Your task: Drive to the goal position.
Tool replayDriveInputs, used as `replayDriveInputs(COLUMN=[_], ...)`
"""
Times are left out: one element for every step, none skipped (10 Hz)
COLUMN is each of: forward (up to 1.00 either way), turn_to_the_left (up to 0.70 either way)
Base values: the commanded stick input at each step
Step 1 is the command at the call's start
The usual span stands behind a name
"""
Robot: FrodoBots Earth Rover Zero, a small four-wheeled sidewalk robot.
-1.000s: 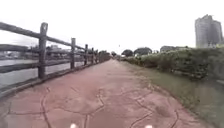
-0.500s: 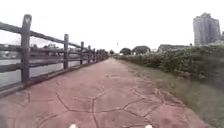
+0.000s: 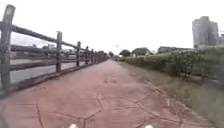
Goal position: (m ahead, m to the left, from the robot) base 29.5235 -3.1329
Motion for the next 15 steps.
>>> replayDriveInputs(forward=[0.98, 0.98, 0.98, 0.98, 0.98, 0.98, 0.98, 0.98, 0.98, 0.98, 0.98, 0.98, 0.98, 0.98, 0.98], turn_to_the_left=[0.0, 0.0, 0.0, 0.0, 0.0, 0.0, 0.0, 0.0, 0.0, 0.0, 0.0, -0.11, -0.37, -0.39, -0.39])
